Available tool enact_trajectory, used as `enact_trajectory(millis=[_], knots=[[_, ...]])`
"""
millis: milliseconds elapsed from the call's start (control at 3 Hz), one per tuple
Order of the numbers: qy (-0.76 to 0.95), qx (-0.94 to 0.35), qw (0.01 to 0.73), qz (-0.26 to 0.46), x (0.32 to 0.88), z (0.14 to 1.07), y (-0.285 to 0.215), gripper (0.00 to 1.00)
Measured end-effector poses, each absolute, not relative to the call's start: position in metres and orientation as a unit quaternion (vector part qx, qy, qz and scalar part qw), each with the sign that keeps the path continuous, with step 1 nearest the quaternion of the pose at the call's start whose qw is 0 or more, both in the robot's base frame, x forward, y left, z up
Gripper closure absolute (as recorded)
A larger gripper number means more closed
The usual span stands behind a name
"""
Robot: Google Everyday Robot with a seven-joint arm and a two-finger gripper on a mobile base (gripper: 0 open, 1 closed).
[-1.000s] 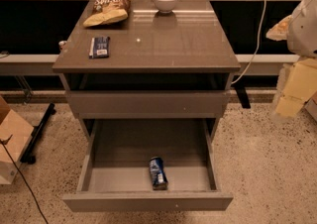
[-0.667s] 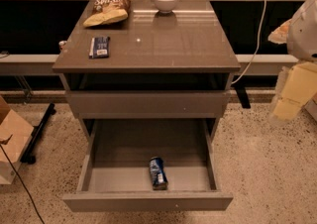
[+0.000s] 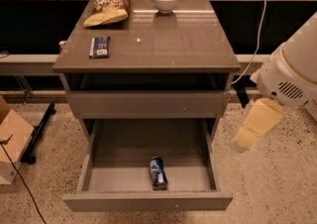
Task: Pick pepsi can from middle drawer and place on counter
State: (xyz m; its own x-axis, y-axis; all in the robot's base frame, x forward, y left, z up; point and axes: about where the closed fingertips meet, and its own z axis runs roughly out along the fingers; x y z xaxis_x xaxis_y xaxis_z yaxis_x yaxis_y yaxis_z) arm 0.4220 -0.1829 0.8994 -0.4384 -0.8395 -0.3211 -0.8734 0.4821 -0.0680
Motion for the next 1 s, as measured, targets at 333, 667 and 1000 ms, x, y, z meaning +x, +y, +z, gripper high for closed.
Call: enact_trajectory(millis=[333, 667, 1000], knots=[[0.862, -0.473, 0.159, 0.091, 0.437, 0.847, -0.157, 0.0], [0.869, -0.455, 0.165, 0.106, 0.459, 0.811, -0.146, 0.0], [0.869, -0.455, 0.165, 0.105, 0.462, 0.806, -0.139, 0.0]])
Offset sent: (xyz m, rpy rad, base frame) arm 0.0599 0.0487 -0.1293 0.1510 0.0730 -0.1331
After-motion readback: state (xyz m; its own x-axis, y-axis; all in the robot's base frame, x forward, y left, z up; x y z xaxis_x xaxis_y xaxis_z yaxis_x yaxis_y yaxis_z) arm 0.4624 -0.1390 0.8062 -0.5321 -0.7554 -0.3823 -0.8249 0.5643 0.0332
